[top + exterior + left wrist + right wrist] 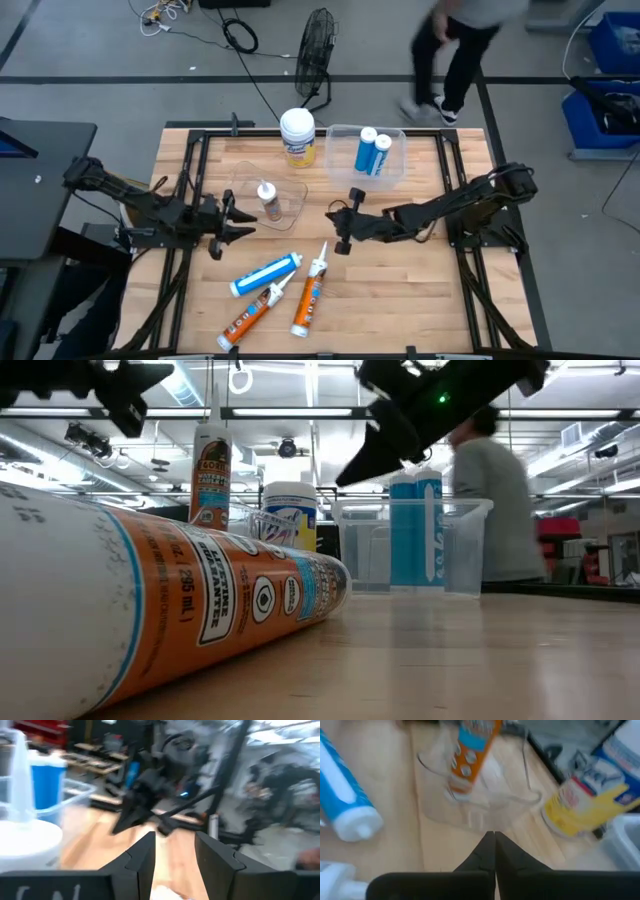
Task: Pick & place silicon tubes, Sealant and Lysol wipes
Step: Put the left orange sealant into the left transparent bin
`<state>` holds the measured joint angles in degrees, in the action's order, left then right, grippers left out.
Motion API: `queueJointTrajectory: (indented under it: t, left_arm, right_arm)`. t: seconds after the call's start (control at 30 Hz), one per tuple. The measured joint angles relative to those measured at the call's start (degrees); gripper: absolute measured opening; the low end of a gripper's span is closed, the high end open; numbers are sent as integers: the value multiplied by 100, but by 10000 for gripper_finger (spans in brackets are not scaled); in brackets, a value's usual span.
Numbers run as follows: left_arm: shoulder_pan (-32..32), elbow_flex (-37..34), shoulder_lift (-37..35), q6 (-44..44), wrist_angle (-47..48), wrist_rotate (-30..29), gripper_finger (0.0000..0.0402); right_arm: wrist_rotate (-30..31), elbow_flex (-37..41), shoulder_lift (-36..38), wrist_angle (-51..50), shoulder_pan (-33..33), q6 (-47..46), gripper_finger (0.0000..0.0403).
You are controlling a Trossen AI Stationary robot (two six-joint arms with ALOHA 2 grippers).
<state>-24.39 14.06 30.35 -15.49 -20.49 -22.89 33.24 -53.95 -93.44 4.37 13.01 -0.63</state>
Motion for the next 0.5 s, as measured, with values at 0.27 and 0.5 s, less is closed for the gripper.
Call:
queueJointTrajectory:
  t: [0.27, 0.5]
  left_arm:
    - [-619, 1260, 1304, -534, 1088, -1154, 142]
    - [-1049, 2290, 2681, -1525, 1671, -1338, 142]
  right_arm:
    - [-741, 1153, 820, 1938, 98, 413, 0]
    - [-732, 2027, 1461, 2651, 94, 412, 0]
